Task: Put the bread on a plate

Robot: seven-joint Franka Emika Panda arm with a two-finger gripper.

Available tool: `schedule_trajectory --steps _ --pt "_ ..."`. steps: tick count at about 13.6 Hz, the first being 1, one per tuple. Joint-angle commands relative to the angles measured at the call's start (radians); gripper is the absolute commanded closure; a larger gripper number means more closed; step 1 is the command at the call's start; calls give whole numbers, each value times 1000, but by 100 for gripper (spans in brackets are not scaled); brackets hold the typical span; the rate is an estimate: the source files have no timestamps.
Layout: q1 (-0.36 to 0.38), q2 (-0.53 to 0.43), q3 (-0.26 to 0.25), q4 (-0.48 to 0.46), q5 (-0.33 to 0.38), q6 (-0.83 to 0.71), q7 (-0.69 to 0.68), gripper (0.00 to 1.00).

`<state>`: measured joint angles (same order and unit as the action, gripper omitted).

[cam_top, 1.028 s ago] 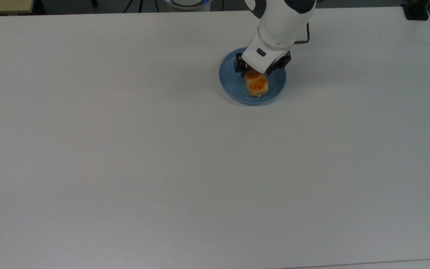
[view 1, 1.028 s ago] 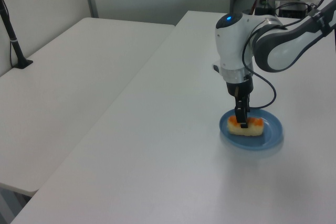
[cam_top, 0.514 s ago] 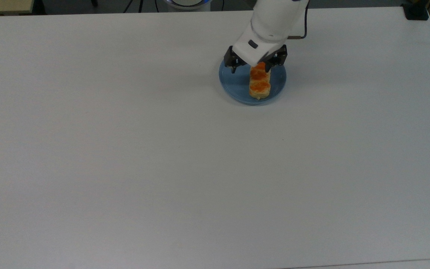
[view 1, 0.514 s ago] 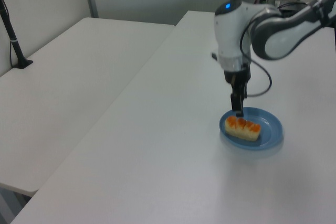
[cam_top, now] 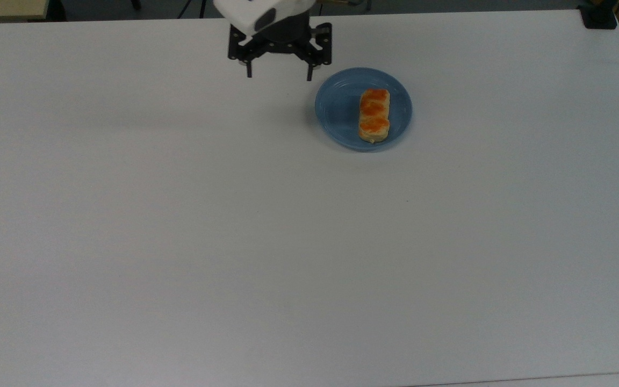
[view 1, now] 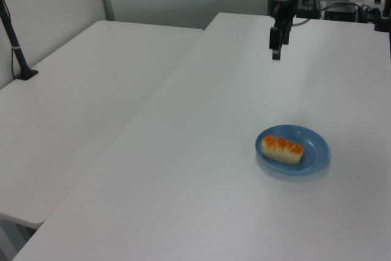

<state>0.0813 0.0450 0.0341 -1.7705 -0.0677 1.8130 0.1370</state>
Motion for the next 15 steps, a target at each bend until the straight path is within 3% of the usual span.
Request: schedule_trajectory --steps 1,3,5,8,15 --pt "-60 -7 -40 104 16 -73 -104 0" --pt "-124 -29 -45 141 80 -109 -175 0" --pt "-130 -33 -46 141 103 -107 -180 0" --pt "-127 -31 -74 149 105 -100 -227 0" --pt "-126 -40 -79 145 103 -115 -234 0"
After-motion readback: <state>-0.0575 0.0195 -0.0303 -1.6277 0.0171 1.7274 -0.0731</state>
